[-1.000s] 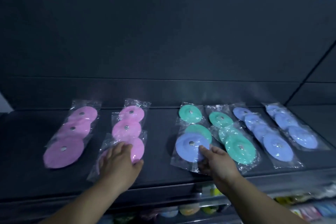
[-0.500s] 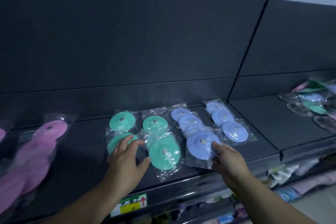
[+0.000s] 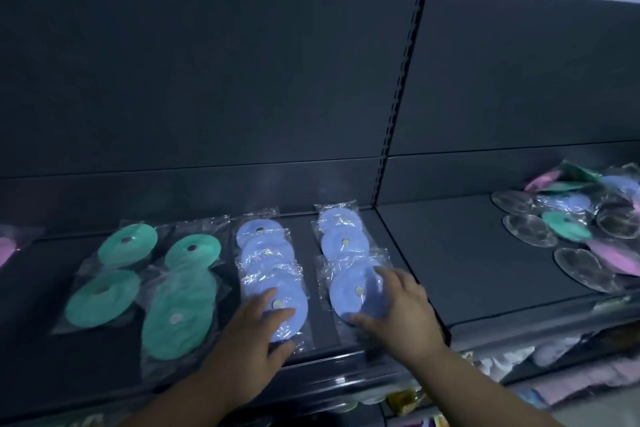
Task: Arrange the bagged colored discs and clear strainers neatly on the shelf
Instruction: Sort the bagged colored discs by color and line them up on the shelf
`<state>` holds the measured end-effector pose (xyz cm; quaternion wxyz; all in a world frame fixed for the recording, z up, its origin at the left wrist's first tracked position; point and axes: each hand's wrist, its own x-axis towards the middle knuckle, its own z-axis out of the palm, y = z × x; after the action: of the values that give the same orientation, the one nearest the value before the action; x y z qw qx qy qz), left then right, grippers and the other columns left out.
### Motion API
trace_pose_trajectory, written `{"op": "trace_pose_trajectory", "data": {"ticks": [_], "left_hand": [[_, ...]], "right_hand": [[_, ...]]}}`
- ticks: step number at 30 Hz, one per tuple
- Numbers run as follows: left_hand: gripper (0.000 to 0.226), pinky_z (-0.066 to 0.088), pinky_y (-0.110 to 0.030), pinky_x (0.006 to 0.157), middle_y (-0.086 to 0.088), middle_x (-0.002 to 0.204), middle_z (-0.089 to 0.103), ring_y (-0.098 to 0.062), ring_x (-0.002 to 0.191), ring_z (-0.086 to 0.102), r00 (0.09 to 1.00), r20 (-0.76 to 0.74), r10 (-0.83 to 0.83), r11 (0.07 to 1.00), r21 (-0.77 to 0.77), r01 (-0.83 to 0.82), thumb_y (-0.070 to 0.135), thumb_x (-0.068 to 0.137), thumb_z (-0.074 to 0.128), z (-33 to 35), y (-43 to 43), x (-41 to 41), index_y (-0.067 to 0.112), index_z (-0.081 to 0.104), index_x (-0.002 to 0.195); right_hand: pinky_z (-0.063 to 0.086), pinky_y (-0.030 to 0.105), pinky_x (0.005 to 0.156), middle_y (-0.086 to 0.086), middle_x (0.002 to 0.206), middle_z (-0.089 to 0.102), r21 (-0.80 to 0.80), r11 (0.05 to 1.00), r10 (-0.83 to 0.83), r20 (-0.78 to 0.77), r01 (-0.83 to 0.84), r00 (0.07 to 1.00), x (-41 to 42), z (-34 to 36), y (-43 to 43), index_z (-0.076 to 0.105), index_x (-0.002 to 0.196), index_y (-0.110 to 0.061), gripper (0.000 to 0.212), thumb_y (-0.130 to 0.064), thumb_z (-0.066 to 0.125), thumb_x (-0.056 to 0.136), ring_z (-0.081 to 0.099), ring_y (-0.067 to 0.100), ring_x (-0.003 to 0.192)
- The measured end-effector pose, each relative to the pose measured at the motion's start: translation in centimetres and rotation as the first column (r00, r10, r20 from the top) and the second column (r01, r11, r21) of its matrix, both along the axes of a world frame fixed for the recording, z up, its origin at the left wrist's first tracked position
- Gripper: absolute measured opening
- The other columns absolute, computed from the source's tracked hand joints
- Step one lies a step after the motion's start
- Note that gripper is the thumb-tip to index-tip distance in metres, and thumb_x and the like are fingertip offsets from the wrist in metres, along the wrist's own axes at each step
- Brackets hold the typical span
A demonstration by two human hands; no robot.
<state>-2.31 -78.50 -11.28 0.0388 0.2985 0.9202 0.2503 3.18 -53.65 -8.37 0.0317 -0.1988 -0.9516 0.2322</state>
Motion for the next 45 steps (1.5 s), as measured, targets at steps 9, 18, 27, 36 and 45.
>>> {"op": "trace_pose_trajectory", "data": {"ticks": [9, 18, 27, 36, 45], "left_hand": [[0.039, 0.035, -0.033, 0.102, -0.004, 0.132, 0.054, -0.028, 0.122, 0.053, 0.999, -0.048, 0.017, 0.993, -0.112, -0.023, 0.035, 0.074, 0.07, 1.0, 2.2, -0.4, 0.029, 0.066, 0.113], [0.054, 0.028, -0.03, 0.113, 0.011, 0.15, 0.027, -0.013, 0.139, 0.027, 0.923, -0.056, -0.381, 0.923, -0.077, 0.376, 0.046, 0.089, 0.052, 1.8, 11.0, 3.7, 0.036, 0.039, 0.14], [0.063, 0.027, -0.028, 0.112, 0.011, 0.155, 0.016, -0.014, 0.138, 0.028, 0.77, 0.06, -0.635, 0.745, -0.214, 0.631, 0.045, 0.09, 0.052, 0.7, 22.0, 12.3, 0.035, 0.028, 0.146], [0.063, 0.033, -0.028, 0.107, 0.004, 0.15, 0.03, -0.019, 0.133, 0.035, 0.77, 0.171, -0.615, 0.693, -0.348, 0.631, 0.048, 0.091, 0.048, -0.3, 38.8, 22.8, 0.028, 0.026, 0.147], [0.059, 0.036, -0.027, 0.104, 0.008, 0.147, 0.034, -0.012, 0.129, 0.04, 0.821, 0.219, -0.528, 0.774, -0.273, 0.571, 0.044, 0.089, 0.057, 1.4, 50.2, 23.3, 0.029, 0.037, 0.143]], "right_hand": [[0.031, 0.032, 0.11, -0.009, 0.15, 0.028, 0.069, 0.995, 0.067, -0.008, -0.066, 0.998, 1.1, -0.8, 0.8, 0.037, 0.139, -0.04, 0.073, -0.07, 0.057, 0.076, 0.032, 0.017, 0.135], [0.03, 0.034, 0.112, -0.007, 0.147, 0.035, 0.145, 0.954, -0.269, 0.019, 0.263, 0.963, 11.6, -1.2, 4.7, 0.038, 0.141, -0.036, 0.067, -0.064, 0.053, 0.081, 0.034, 0.017, 0.136], [0.034, 0.032, 0.109, -0.007, 0.145, 0.039, 0.157, 0.858, -0.51, 0.136, 0.49, 0.85, 26.3, -2.4, 10.7, 0.037, 0.142, -0.036, 0.068, -0.067, 0.048, 0.082, 0.039, 0.018, 0.132], [0.025, 0.036, 0.114, -0.004, 0.152, 0.03, 0.21, 0.855, -0.516, 0.245, 0.475, 0.821, 38.9, -0.8, 25.5, 0.031, 0.145, -0.036, 0.075, -0.076, 0.039, 0.081, 0.025, 0.018, 0.141], [0.043, 0.032, 0.099, -0.001, 0.14, 0.049, 0.118, 0.926, -0.369, 0.478, 0.358, 0.797, 41.2, 1.3, 40.5, 0.038, 0.141, -0.029, 0.067, -0.062, 0.054, 0.084, 0.048, 0.019, 0.126]]}}
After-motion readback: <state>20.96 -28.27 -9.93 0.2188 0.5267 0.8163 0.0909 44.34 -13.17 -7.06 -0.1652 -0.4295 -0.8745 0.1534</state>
